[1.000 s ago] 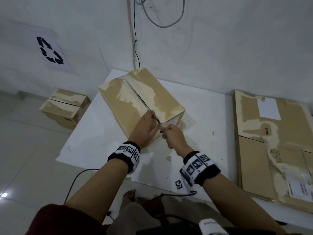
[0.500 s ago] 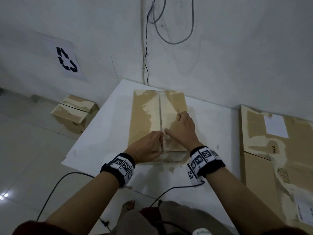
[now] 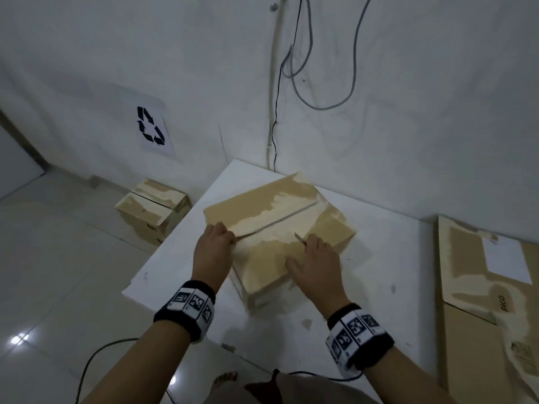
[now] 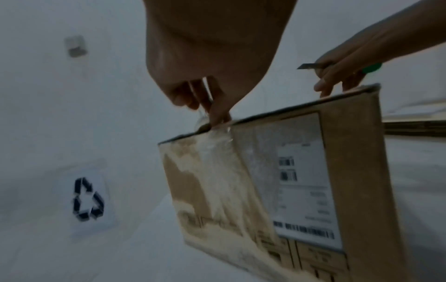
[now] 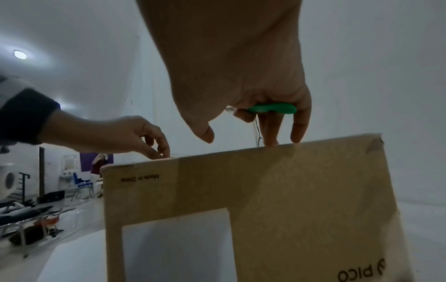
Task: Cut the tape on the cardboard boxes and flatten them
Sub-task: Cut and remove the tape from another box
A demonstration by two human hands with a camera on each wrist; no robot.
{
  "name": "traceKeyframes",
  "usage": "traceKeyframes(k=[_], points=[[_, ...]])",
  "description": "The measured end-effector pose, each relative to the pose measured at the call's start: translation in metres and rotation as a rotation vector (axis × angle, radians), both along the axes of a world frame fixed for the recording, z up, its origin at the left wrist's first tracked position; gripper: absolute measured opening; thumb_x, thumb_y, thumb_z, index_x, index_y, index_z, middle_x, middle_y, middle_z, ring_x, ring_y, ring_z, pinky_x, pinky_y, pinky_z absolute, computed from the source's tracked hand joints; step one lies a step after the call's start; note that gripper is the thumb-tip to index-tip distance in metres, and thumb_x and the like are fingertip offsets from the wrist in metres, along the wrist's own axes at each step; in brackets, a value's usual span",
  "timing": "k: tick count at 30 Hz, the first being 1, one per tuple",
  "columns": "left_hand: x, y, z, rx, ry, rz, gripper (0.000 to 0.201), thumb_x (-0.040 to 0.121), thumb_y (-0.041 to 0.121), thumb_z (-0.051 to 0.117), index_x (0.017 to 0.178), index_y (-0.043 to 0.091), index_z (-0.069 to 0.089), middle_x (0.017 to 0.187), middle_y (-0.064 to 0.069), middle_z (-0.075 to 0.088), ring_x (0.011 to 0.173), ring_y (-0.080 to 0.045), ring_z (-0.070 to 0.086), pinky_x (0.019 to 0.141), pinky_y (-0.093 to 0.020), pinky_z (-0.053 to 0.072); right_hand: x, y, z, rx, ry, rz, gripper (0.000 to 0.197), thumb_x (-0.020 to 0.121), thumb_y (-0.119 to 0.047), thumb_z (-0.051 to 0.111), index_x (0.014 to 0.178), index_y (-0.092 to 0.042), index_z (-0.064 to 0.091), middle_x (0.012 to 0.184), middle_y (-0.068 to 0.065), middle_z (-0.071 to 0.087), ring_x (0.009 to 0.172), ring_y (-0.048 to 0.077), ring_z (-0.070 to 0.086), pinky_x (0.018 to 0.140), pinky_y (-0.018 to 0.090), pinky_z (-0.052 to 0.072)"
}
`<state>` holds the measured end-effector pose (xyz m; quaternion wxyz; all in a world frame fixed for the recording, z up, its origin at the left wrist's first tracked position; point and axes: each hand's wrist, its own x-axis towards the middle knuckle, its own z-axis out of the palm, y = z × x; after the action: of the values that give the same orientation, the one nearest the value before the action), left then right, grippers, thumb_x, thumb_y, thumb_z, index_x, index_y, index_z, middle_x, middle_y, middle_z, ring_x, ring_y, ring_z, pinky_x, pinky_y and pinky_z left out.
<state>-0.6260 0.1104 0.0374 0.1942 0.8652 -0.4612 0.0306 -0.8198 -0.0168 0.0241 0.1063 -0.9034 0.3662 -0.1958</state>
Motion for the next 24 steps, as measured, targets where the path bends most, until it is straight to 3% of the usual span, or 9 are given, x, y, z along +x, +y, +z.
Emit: traceKeyframes(k=[3,6,9,12,15,18,20,21,24], points=[[-0.015,-0.018,0.01,0.127,0.043,0.065,0.015,0.08,-0.001,0.055,0.084,-0.004,0.069,0.098,-0.015,0.057,0.101,-0.035,0.05,0.079,-0.039,0.044,-0.006,-0.003,0.007,0.024,-0.032,0.018,0.029,0.085,-0.041,0.049,0.088,-0.014,0.041,0.072,-0.002,0.042,0.059,0.023,0.049,0.055,0.03,0.036],[-0.037,-0.034,0.015,0.153,0.116,0.075,0.028,0.088,0.021,0.053,0.094,-0.003,0.066,0.109,-0.015,0.051,0.11,-0.034,0.045,0.094,-0.038,0.039,-0.01,-0.023,0.018,0.133,-0.045,-0.044,0.026,0.087,-0.038,0.055,0.084,-0.016,0.042,0.071,-0.001,0.049,0.064,0.024,0.052,0.062,0.035,0.039],[-0.054,-0.045,0.01,0.267,0.164,0.186,0.068,0.084,0.058,0.057,0.118,0.0,0.051,0.123,-0.013,0.042,0.112,-0.03,0.043,0.096,-0.039,0.04,-0.014,-0.064,0.019,0.2,0.024,-0.282,0.033,0.083,-0.035,0.063,0.097,-0.01,0.046,0.096,0.01,0.058,0.094,0.031,0.055,0.077,0.041,0.043],[-0.056,-0.046,0.007,0.313,0.117,0.225,0.099,0.07,0.083,0.05,0.125,0.001,0.04,0.128,-0.014,0.039,0.116,-0.03,0.039,0.102,-0.037,0.036,-0.022,-0.096,0.018,0.562,-0.031,-0.386,0.054,0.083,-0.042,0.068,0.109,-0.005,0.04,0.113,0.013,0.054,0.106,0.033,0.054,0.086,0.043,0.045],[-0.04,-0.045,0.001,0.275,0.138,0.217,0.095,0.072,0.077,0.056,0.126,0.0,0.041,0.131,-0.015,0.038,0.119,-0.032,0.038,0.102,-0.037,0.035,-0.035,-0.101,0.015,0.692,-0.115,-0.302,0.061,0.081,-0.052,0.073,0.104,-0.008,0.037,0.096,0.006,0.054,0.087,0.026,0.054,0.066,0.034,0.042],[-0.017,-0.049,0.005,0.16,0.236,0.185,0.073,0.079,0.036,0.074,0.133,0.003,0.038,0.136,-0.02,0.037,0.121,-0.037,0.04,0.1,-0.04,0.037,-0.048,-0.082,0.012,0.614,-0.099,-0.245,0.064,0.074,-0.063,0.074,0.093,-0.012,0.041,0.076,-0.002,0.05,0.069,0.018,0.053,0.056,0.028,0.038],[-0.01,-0.055,0.013,0.142,0.291,0.08,0.06,0.084,0.014,0.066,0.136,0.005,0.037,0.137,-0.02,0.037,0.121,-0.039,0.042,0.099,-0.044,0.039,-0.051,-0.064,0.003,0.652,-0.147,-0.224,0.065,0.067,-0.068,0.076,0.085,-0.016,0.04,0.07,-0.001,0.053,0.062,0.016,0.054,0.059,0.033,0.046],[-0.012,-0.06,0.017,0.194,0.276,0.001,0.055,0.087,0.016,0.061,0.136,0.006,0.038,0.138,-0.018,0.037,0.124,-0.036,0.041,0.1,-0.045,0.039,-0.05,-0.055,-0.001,0.68,-0.173,-0.228,0.067,0.063,-0.07,0.078,0.082,-0.018,0.04,0.069,0.0,0.055,0.061,0.016,0.058,0.061,0.038,0.05],[-0.031,-0.077,0.022,0.294,0.242,-0.212,0.061,0.087,0.044,0.062,0.135,0.012,0.042,0.137,-0.007,0.041,0.126,-0.027,0.04,0.102,-0.042,0.036,-0.048,-0.036,-0.009,0.709,-0.205,-0.234,0.07,0.058,-0.071,0.08,0.084,-0.019,0.043,0.076,0.006,0.066,0.069,0.021,0.067,0.066,0.04,0.054]])
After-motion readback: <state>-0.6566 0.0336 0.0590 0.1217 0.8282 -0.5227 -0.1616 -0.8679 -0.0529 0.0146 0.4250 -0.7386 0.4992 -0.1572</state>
